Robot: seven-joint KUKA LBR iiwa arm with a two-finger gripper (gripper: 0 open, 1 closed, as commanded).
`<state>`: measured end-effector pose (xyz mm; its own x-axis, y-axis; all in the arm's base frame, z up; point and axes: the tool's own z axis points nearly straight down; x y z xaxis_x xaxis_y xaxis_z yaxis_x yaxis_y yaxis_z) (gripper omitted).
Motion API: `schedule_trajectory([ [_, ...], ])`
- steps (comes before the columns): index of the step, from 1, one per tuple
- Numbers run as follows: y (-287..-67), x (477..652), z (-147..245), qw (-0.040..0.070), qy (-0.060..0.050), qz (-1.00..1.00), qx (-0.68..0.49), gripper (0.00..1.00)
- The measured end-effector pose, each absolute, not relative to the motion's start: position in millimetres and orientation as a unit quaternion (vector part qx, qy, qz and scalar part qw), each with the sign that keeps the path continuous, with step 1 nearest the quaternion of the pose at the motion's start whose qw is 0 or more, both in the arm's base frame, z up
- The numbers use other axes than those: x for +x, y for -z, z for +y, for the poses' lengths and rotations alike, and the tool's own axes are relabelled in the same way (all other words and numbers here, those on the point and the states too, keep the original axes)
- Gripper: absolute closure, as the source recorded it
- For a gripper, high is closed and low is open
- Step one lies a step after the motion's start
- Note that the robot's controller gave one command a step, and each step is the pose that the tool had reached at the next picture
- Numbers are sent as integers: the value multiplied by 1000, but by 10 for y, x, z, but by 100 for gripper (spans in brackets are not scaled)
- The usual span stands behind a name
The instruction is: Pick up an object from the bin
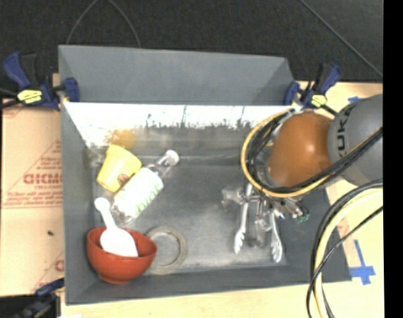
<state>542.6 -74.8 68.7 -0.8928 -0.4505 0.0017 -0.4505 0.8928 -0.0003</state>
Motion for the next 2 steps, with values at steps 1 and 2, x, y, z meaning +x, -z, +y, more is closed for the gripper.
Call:
schedule_trajectory([
  [1, -1176, 5575, -559, -3, -1, -951, 310, 0],
  [2, -1007, 5707, -446, -2, -1, -946, 325, 0],
])
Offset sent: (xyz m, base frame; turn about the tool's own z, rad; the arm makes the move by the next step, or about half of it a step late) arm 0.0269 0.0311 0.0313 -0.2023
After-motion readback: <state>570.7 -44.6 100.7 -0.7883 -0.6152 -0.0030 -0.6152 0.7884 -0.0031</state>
